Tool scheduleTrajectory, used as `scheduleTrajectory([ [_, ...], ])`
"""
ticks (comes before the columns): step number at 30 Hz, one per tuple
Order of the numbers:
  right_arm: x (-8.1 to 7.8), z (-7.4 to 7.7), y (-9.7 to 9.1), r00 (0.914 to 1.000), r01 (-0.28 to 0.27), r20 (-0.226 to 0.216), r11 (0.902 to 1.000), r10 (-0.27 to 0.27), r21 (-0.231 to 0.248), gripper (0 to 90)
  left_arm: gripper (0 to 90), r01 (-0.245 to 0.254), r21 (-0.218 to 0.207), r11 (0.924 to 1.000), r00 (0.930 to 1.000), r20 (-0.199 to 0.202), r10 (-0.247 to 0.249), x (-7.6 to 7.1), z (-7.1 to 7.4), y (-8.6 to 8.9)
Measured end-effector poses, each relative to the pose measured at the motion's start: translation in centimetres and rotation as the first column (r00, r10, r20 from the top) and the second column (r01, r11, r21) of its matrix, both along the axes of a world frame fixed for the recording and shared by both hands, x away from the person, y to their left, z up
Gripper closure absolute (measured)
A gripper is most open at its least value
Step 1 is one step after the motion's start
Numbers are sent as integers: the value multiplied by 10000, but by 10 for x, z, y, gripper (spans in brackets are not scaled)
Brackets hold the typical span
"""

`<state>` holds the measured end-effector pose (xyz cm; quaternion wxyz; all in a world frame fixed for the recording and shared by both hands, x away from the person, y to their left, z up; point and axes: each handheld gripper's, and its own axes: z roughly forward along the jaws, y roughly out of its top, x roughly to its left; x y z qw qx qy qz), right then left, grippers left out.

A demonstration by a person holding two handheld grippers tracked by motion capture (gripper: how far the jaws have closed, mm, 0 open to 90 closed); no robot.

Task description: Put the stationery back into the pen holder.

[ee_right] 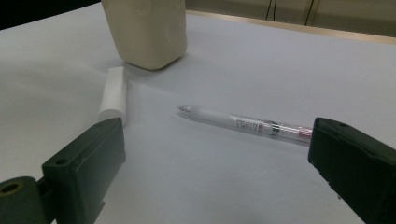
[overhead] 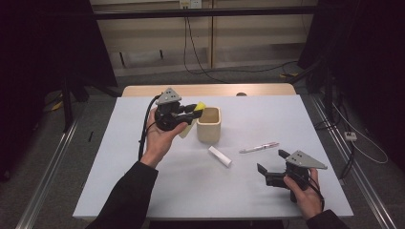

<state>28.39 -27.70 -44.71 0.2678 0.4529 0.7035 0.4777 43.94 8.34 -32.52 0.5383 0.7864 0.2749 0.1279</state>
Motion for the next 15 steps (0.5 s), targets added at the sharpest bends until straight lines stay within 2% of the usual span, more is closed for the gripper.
scheduleTrajectory([
  [3,-1,0,1,10000,-77,35,10000,78,-53,44,673,-29,101,9999,9999,106,28,6,2,-3],
  [8,-1,0,-2,10000,71,17,10000,-71,14,44,673,-75,-49,10000,9998,169,76,16,2,-11],
  [15,0,0,-1,10000,-16,4,10000,16,-67,44,673,-173,-370,9992,9994,303,184,26,10,-20],
])
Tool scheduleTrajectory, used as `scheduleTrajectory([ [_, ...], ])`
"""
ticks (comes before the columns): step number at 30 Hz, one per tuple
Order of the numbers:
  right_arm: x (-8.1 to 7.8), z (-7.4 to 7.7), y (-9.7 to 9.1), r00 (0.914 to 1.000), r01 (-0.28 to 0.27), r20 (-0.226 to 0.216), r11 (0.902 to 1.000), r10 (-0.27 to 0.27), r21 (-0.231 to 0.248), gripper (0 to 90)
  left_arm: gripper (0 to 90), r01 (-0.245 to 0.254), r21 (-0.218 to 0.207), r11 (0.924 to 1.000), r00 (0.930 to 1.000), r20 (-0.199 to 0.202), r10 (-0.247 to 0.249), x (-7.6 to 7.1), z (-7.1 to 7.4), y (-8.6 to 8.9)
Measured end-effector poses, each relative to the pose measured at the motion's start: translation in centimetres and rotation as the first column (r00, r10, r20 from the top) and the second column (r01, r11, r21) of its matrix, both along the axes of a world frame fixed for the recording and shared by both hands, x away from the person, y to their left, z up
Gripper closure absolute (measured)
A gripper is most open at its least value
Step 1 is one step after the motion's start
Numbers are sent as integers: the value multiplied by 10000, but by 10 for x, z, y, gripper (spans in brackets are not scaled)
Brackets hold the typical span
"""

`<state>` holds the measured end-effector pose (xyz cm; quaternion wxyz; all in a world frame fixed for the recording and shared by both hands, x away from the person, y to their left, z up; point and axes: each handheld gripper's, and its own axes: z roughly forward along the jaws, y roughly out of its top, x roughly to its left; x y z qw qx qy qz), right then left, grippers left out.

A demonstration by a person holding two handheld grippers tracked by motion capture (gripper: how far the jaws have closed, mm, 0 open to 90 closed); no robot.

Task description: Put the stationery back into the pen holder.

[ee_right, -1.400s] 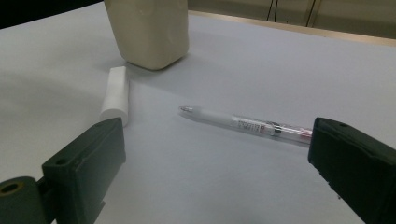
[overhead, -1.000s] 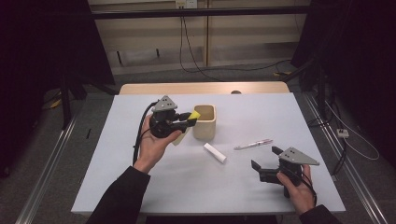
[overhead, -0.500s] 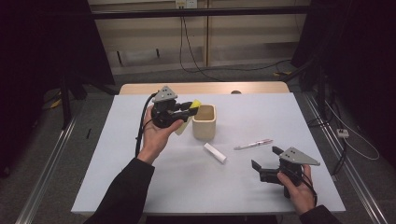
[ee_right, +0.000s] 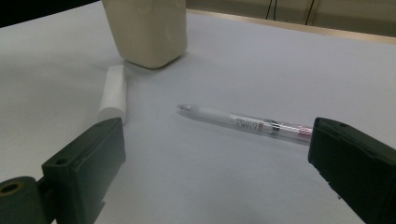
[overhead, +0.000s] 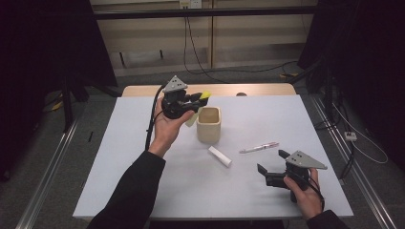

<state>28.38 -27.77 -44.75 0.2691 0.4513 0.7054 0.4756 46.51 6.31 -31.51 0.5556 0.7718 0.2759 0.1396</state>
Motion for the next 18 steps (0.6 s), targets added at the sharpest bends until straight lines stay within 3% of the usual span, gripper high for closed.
scheduleTrajectory([
  [8,0,0,1,10000,-28,19,10000,28,-46,44,672,19,-173,9998,9996,273,-14,12,6,-13],
  [18,1,1,2,10000,-75,40,10000,75,-31,44,672,23,-179,9998,9999,142,-21,24,0,-25],
])
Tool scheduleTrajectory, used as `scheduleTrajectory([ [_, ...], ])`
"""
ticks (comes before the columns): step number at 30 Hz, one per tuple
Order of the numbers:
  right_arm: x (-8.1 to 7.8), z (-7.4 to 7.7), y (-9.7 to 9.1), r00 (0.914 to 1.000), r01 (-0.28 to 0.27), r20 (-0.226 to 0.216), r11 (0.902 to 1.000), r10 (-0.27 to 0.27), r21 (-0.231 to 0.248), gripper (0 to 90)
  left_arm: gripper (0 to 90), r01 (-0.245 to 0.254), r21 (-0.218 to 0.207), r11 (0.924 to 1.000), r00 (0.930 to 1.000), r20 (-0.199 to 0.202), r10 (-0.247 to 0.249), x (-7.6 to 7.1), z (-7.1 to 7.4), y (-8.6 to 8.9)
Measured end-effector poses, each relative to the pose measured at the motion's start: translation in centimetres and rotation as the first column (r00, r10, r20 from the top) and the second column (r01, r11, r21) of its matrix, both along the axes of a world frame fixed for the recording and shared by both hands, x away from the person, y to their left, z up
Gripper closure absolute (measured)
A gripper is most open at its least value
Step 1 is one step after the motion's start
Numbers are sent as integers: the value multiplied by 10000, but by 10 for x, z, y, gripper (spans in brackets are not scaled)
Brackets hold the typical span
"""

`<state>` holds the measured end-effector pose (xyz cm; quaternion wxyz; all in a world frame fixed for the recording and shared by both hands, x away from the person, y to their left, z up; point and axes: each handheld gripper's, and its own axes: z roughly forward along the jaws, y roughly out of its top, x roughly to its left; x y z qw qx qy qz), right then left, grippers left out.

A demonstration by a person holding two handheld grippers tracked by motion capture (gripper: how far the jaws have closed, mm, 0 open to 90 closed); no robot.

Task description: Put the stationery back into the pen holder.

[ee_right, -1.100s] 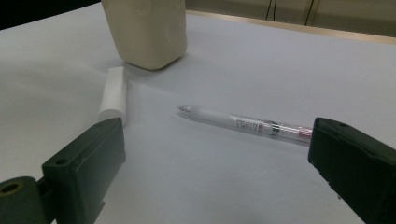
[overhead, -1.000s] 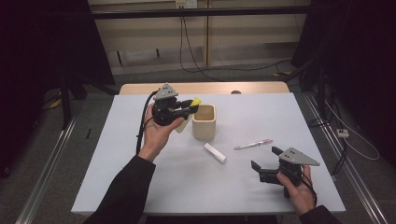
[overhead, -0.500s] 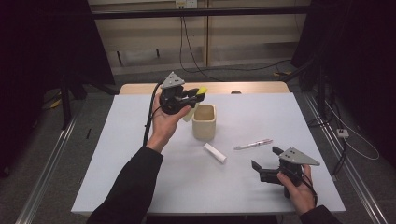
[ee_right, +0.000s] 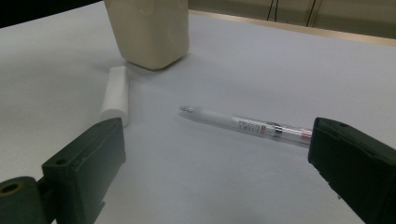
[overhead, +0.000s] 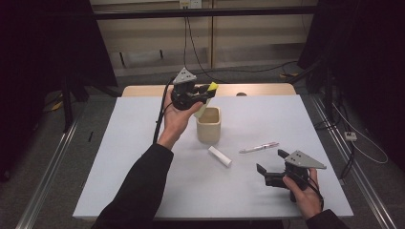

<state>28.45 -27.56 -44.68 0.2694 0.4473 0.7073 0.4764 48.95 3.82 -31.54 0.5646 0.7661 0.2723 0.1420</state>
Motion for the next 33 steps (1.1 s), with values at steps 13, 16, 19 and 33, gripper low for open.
scheduleTrajectory([
  [13,0,0,0,10000,-41,19,10000,40,22,44,672,80,359,9993,9999,65,-83,10,-8,-19],
  [16,0,0,0,10000,-32,46,10000,32,20,45,672,39,406,9992,10000,-12,-38,12,-12,-18],
  [19,0,0,0,10000,-47,11,10000,47,23,44,672,-22,377,9993,9999,-106,26,14,-17,-18],
  [33,0,0,0,10000,-38,12,10000,38,9,44,672,122,477,9988,9997,-213,-112,15,-33,-18],
])
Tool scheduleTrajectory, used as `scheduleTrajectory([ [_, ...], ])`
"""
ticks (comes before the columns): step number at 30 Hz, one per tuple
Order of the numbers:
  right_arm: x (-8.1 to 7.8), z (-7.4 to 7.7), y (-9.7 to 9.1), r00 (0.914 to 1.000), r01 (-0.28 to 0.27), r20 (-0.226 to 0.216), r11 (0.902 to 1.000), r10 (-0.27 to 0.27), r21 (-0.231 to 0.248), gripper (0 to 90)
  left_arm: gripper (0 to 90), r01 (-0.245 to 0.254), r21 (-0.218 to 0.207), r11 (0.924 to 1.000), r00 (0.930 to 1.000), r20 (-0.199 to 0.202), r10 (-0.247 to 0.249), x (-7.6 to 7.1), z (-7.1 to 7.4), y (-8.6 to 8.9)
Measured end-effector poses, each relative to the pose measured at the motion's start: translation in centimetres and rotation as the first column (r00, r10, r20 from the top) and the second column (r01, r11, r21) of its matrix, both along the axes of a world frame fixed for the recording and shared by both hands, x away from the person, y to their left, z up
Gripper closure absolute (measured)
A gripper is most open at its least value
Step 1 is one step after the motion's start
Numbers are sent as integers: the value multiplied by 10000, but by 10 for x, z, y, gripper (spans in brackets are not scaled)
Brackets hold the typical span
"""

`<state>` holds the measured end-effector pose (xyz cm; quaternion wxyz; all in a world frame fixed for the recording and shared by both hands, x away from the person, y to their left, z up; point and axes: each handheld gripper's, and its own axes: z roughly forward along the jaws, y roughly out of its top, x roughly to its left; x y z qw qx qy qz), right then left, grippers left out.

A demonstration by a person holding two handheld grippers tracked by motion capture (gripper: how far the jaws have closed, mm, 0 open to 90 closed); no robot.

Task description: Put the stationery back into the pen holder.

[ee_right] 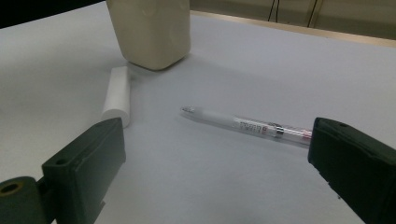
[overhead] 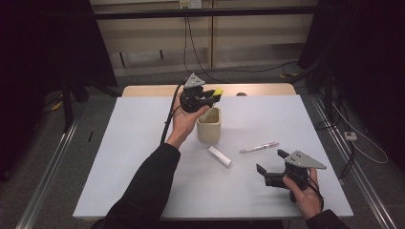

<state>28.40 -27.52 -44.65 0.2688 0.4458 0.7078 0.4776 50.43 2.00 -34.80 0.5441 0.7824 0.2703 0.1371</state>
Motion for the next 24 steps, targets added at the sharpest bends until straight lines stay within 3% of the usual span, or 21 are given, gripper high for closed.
scheduleTrajectory([
  [24,0,0,1,10000,-41,1,10000,41,-27,44,672,153,233,9996,9993,-333,-145,-4,-29,0],
])
